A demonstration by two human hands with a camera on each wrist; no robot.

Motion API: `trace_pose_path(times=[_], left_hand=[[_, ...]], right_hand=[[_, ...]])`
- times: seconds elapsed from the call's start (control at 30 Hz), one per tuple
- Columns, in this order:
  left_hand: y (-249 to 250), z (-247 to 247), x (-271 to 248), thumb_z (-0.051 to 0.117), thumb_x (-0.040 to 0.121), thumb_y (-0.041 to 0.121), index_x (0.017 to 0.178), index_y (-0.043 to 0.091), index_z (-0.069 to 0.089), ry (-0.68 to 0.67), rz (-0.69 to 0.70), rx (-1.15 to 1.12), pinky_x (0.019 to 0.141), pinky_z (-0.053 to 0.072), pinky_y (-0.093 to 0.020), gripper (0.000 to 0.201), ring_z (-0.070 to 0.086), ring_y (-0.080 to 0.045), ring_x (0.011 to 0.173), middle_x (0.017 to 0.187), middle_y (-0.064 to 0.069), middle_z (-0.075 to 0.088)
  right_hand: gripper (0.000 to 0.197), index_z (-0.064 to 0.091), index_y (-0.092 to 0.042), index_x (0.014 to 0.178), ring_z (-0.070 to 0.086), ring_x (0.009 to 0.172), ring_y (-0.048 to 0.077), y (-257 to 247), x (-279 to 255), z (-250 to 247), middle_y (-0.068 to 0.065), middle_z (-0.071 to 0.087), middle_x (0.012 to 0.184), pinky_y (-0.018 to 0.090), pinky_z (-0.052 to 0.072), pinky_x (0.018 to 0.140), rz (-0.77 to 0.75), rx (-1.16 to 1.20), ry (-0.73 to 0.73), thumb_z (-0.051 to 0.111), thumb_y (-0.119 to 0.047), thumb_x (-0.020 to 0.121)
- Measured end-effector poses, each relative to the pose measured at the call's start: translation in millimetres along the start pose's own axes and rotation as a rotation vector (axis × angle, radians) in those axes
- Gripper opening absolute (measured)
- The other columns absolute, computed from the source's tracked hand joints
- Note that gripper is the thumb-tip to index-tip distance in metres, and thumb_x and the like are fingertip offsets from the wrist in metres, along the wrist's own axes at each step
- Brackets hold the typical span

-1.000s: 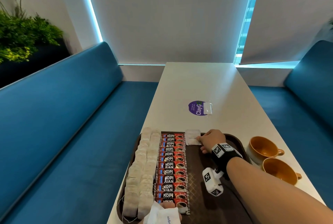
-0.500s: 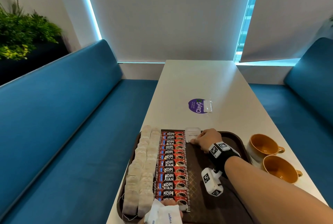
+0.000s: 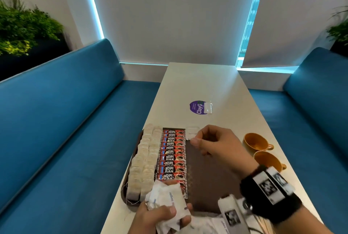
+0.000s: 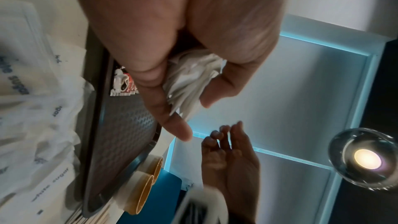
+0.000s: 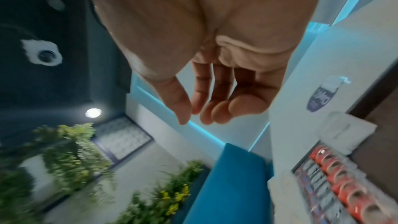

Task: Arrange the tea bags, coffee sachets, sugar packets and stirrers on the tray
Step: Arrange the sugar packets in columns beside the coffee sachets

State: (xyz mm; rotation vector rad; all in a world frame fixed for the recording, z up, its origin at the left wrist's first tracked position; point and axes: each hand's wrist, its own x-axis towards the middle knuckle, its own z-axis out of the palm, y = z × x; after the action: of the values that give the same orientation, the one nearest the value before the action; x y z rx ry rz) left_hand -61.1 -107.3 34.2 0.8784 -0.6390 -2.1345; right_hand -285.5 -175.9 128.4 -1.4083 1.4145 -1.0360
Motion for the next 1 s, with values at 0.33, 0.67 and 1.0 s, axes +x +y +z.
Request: trace_pose_path(times=[0.33,0.67,1.0], left_hand=[[-21.5,34.8,-42.7,0.076,0.065,0.0,0.111,-0.004,0.071,-0.022,0.185,0.152,0.054,0.055,-0.039,0.046,0.064,-0.043,0.075,0.097,-0.04,0.064],[-42.7,30.9,-63.4,0.081,0.067,0.01,0.107,-0.003,0.072,0.085,0.109,0.412,0.04,0.041,-0.023,0.042,0.058,-0.031,0.057,0.079,-0.029,0.065],[-38.3,37.6,-67.5,0.079,0.074,0.022,0.091,0.01,0.068,0.207,0.242,0.316,0.039,0.032,-0.019,0.024,0.065,-0.028,0.06,0.08,-0.017,0.069]], right_hand=[[0.021,0.075,-0.013,0.1,0.063,0.066,0.017,21.6,-132.4,29.4,0.017,0.073,0.092,0.03,0.053,0.061,0.237,0.116,-0.12,0.083,-0.024,0.084],[0.01,0.078,-0.009,0.088,0.058,0.059,0.016,35.6,-161.0,31.9,0.006,0.071,0.071,0.029,0.045,0.053,0.236,0.144,-0.063,0.078,-0.018,0.09],[0.012,0.07,-0.007,0.081,0.062,0.065,0.015,44.4,-174.4,36.5,0.016,0.076,0.084,0.032,0.046,0.061,0.334,0.001,-0.287,0.078,-0.016,0.079]])
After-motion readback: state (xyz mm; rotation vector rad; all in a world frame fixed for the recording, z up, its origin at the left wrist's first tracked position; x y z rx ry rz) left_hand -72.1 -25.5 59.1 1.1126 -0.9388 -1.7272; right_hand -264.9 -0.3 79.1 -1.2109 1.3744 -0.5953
